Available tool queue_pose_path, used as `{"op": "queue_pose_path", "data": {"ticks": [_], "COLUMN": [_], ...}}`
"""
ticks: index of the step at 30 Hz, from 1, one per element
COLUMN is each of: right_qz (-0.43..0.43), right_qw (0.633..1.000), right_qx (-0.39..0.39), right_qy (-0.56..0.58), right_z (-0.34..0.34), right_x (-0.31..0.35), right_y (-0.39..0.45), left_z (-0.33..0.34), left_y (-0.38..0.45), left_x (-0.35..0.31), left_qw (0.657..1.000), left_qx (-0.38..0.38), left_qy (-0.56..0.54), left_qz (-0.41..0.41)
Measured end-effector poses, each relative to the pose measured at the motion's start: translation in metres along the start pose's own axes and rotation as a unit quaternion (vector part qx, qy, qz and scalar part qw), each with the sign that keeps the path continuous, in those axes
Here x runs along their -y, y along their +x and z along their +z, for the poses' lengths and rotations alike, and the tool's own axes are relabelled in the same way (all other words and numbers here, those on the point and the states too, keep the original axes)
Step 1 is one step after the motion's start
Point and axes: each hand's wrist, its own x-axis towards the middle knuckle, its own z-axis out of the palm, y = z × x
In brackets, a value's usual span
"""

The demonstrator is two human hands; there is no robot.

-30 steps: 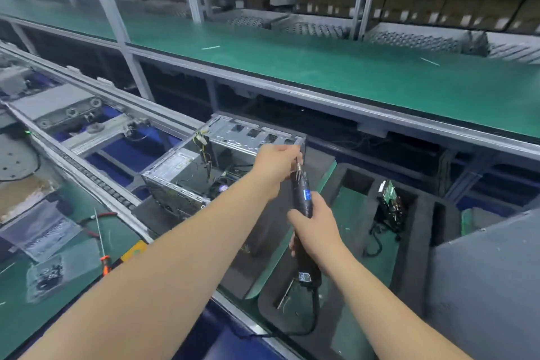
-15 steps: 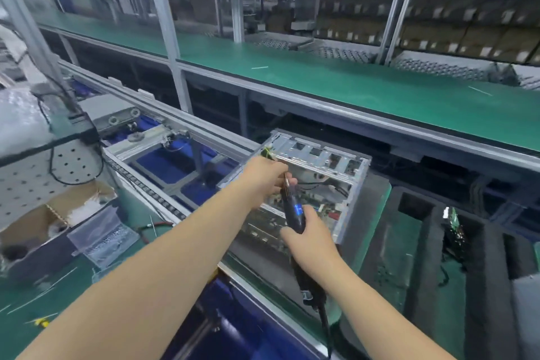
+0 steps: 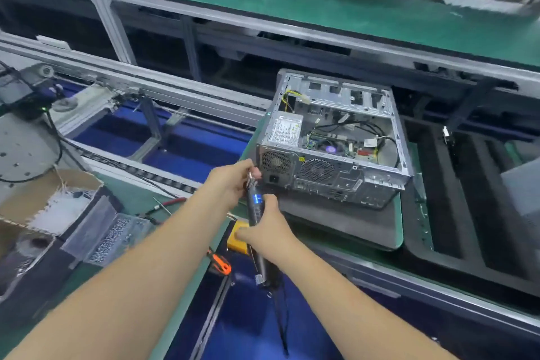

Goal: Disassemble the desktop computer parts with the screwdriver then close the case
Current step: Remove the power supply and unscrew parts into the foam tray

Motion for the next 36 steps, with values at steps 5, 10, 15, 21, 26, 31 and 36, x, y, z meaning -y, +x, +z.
{"op": "queue_pose_path", "data": {"ticks": [5, 10, 15, 21, 26, 31, 36], "right_qz": [0.015, -0.011, -0.035, -0.037, -0.023, 0.008, 0.023], "right_qw": [0.998, 0.998, 0.997, 0.992, 0.994, 0.995, 0.994], "right_qx": [0.064, 0.05, -0.022, -0.061, -0.061, -0.068, -0.082], "right_qy": [0.015, 0.041, 0.069, 0.101, 0.089, 0.071, 0.065], "right_z": [0.03, 0.05, 0.059, 0.067, 0.066, 0.07, 0.071], "right_x": [-0.04, -0.064, -0.075, -0.069, -0.068, -0.072, -0.073], "right_y": [0.017, 0.026, 0.034, 0.042, 0.052, 0.061, 0.065], "left_z": [-0.018, -0.022, -0.01, -0.009, -0.01, -0.005, 0.0], "left_y": [0.047, 0.078, 0.085, 0.084, 0.09, 0.092, 0.091], "left_x": [0.058, 0.091, 0.09, 0.084, 0.074, 0.068, 0.065], "left_qw": [0.99, 0.988, 0.988, 0.997, 0.963, 0.972, 0.967], "left_qx": [-0.003, -0.014, 0.005, -0.037, -0.091, -0.095, -0.098], "left_qy": [-0.11, -0.105, -0.133, 0.07, 0.228, 0.195, 0.216], "left_qz": [-0.086, -0.11, -0.084, 0.023, 0.111, 0.088, 0.094]}}
